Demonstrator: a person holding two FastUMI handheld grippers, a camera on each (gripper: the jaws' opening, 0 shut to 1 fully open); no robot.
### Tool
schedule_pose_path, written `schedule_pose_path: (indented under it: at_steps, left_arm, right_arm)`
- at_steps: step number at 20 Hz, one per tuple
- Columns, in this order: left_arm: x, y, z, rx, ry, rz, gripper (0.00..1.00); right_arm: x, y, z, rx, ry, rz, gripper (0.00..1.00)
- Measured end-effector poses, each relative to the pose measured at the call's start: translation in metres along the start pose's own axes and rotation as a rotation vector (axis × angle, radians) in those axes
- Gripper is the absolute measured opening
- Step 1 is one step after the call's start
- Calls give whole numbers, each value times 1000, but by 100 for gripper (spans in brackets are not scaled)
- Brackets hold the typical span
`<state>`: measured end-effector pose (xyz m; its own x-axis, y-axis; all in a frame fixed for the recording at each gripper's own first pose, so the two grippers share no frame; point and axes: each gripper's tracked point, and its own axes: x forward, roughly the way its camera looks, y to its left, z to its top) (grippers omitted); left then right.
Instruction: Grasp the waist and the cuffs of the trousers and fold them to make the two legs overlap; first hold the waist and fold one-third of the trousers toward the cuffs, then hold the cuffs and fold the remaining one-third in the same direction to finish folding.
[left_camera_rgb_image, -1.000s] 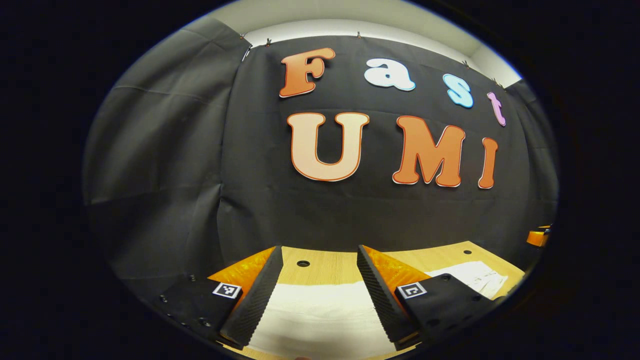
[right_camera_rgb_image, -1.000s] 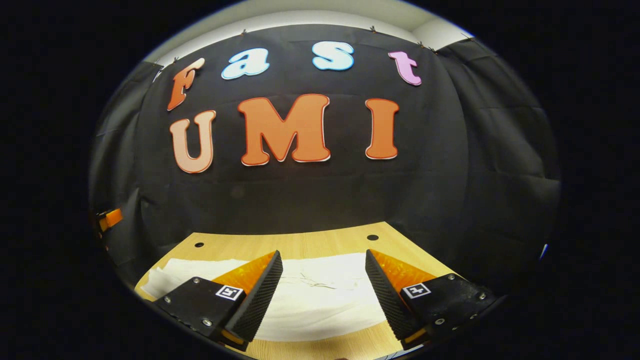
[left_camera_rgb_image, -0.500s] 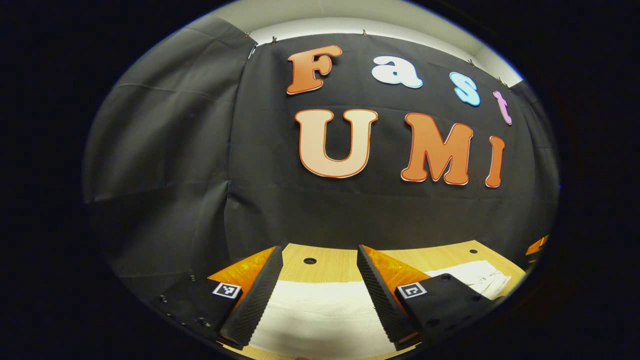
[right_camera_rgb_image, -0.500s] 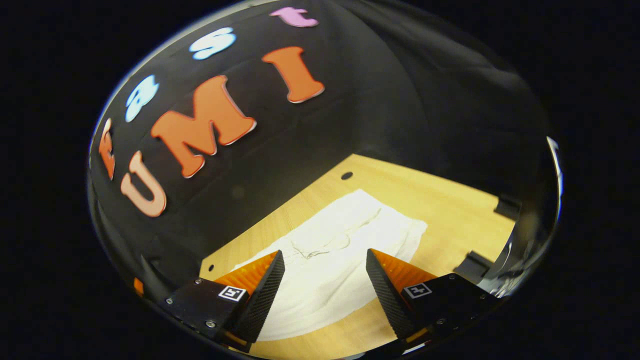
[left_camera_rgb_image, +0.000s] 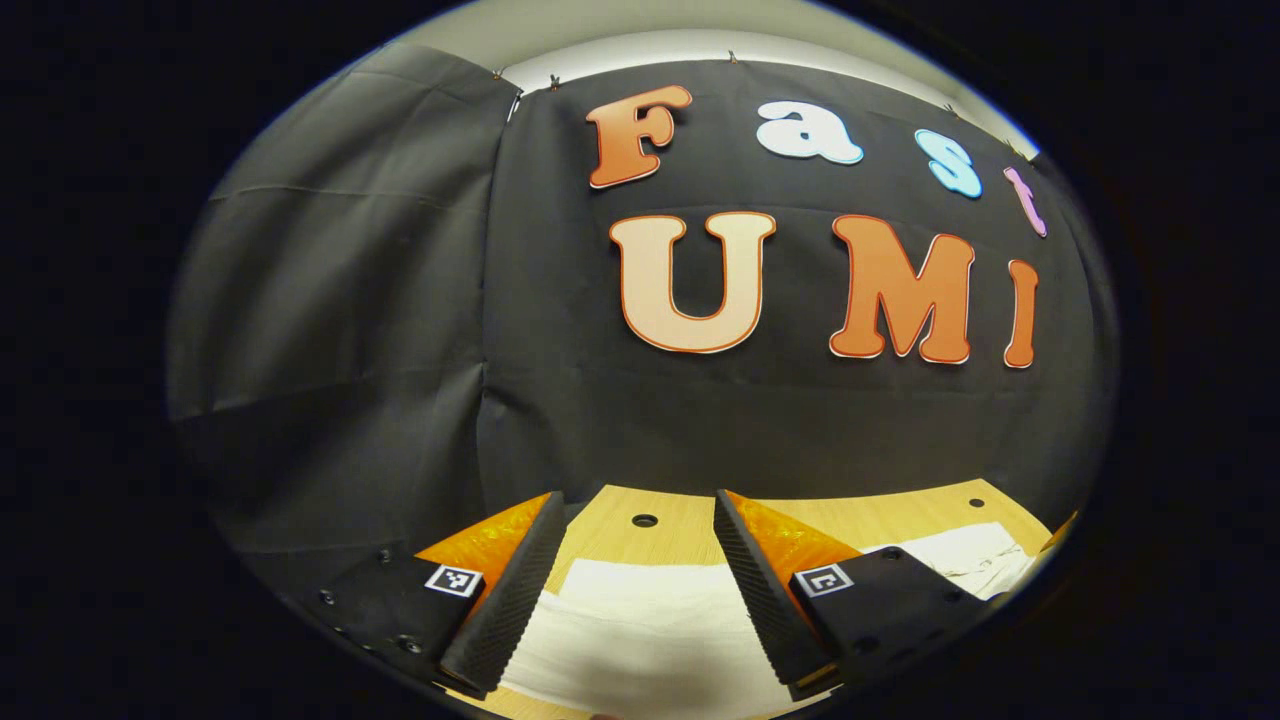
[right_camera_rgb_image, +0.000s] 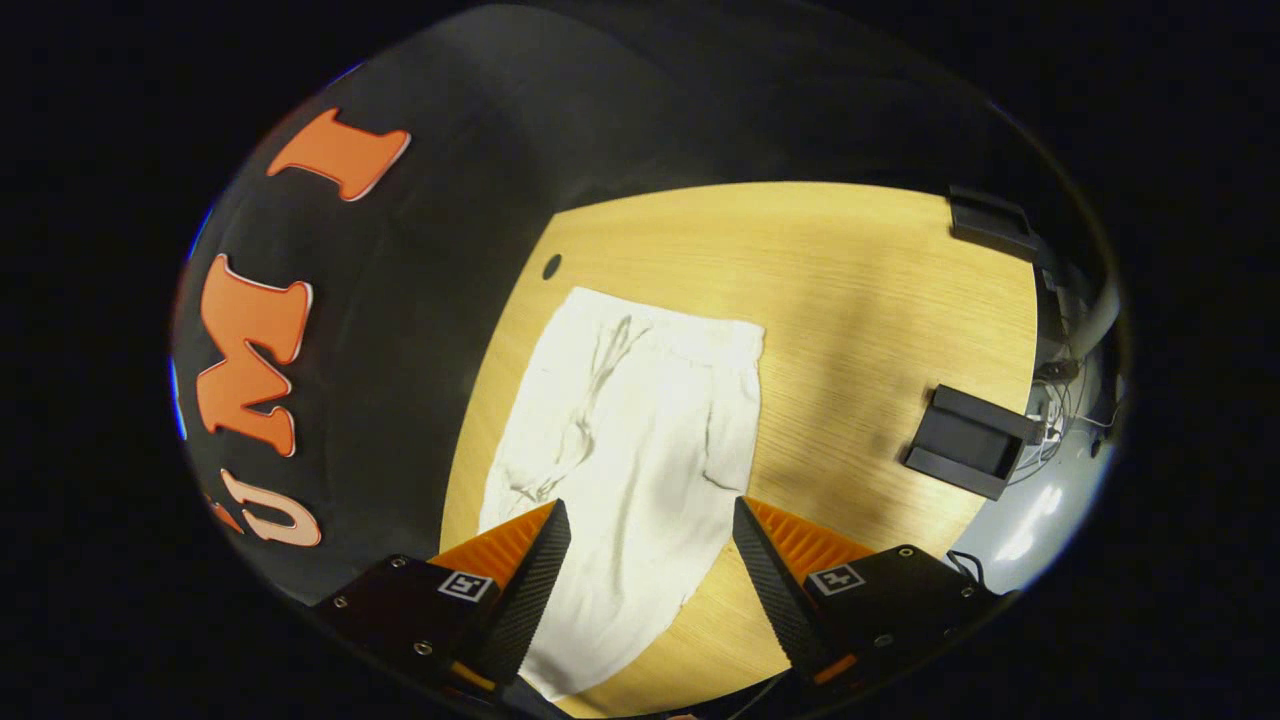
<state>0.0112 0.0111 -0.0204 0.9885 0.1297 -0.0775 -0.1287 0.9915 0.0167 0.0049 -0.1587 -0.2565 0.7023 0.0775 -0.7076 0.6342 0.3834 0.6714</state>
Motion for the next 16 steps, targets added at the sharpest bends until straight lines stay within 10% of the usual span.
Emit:
schedule_pose_path:
  at_steps: [16]
  left_arm:
    - [3, -37, -17, 20, 51, 66, 98]
  right_arm:
    - [62, -8, -3, 105, 201, -53, 100]
